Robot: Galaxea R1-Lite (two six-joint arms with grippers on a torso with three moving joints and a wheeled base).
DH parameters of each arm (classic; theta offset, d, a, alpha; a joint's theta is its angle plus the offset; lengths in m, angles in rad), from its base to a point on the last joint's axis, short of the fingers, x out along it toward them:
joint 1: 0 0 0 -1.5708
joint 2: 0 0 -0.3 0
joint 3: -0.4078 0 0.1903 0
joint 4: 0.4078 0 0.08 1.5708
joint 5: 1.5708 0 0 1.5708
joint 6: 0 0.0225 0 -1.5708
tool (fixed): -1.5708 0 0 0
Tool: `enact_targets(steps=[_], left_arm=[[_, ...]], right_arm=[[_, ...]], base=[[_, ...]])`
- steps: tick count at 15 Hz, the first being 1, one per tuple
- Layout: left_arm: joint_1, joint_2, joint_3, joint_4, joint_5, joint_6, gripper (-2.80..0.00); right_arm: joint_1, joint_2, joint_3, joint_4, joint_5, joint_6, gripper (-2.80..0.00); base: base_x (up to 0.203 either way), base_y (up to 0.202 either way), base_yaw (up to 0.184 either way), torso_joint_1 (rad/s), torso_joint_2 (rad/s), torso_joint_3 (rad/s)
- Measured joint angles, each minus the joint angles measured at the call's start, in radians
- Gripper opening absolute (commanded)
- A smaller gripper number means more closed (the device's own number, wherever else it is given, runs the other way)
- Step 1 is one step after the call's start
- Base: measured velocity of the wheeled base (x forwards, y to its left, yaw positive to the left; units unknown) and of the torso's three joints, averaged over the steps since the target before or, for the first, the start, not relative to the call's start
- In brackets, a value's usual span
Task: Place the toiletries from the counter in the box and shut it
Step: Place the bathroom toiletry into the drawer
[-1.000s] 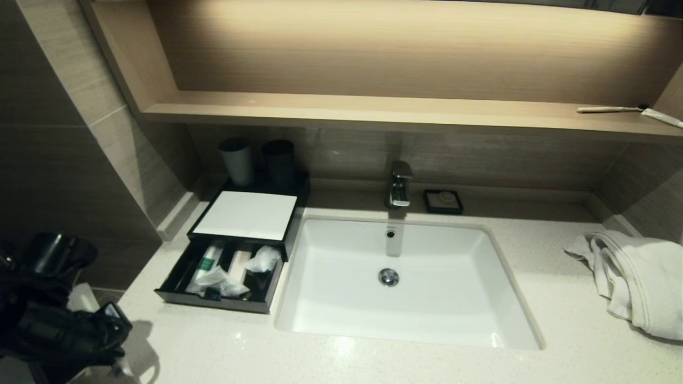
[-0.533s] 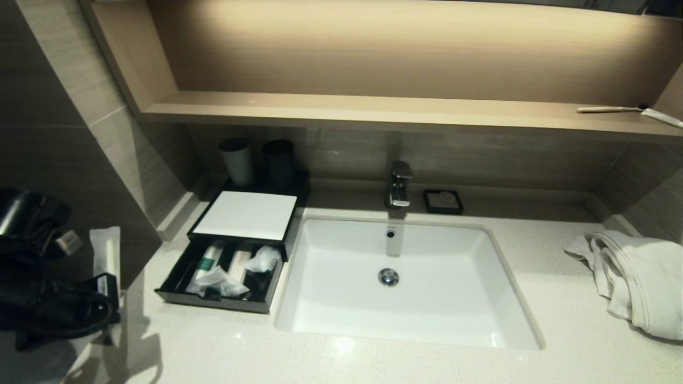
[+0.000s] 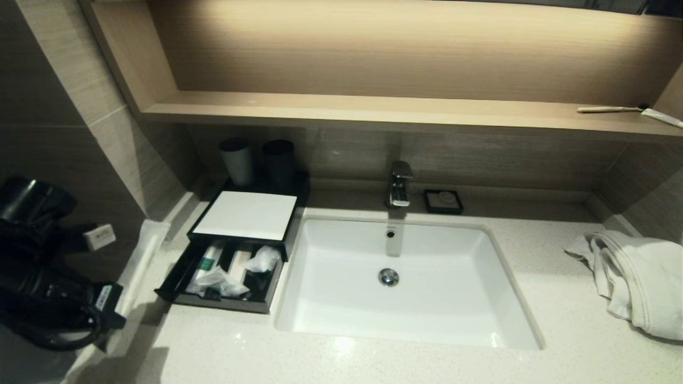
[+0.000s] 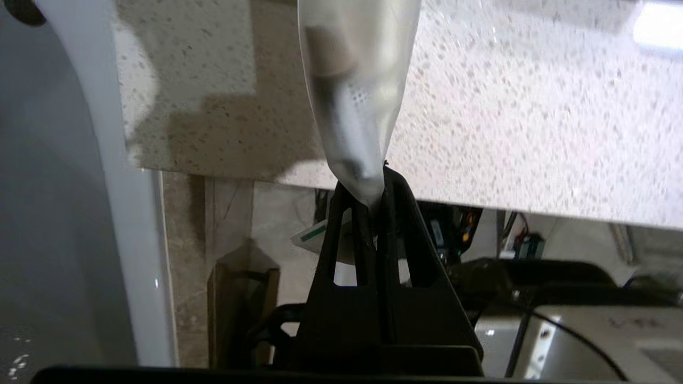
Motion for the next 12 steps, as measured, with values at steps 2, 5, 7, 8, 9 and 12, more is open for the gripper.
enact_targets(steps=[2,5,7,8,9,12], left_arm=[[-0.031,0.003,-0.037,0.068,-0.017,0.017,-2.80],[-0.044,0.009,-0.087,0.183,-0.027,0.118,-2.80],[-0.048,0.024,-0.121,0.266,-0.029,0.177,-2.80],[-0.048,0.037,-0.144,0.295,-0.030,0.180,-2.80],[-0.048,0.051,-0.163,0.318,-0.029,0.179,-2.80],[-0.046,0.124,-0.247,0.410,-0.029,0.177,-2.80]], right_arm=[[0.000,0.000,0.000,0.000,0.000,0.000,-2.80],[0.000,0.000,0.000,0.000,0.001,0.000,-2.80],[0.000,0.000,0.000,0.000,0.000,0.000,-2.80],[0.000,0.000,0.000,0.000,0.000,0.000,-2.80],[0.000,0.000,0.000,0.000,0.000,0.000,-2.80],[0.000,0.000,0.000,0.000,0.000,0.000,-2.80]], base=[[0.000,0.000,0.000,0.000,0.00,0.000],[0.000,0.000,0.000,0.000,0.00,0.000],[0.000,0.000,0.000,0.000,0.00,0.000],[0.000,0.000,0.000,0.000,0.00,0.000],[0.000,0.000,0.000,0.000,0.00,0.000],[0.000,0.000,0.000,0.000,0.00,0.000]])
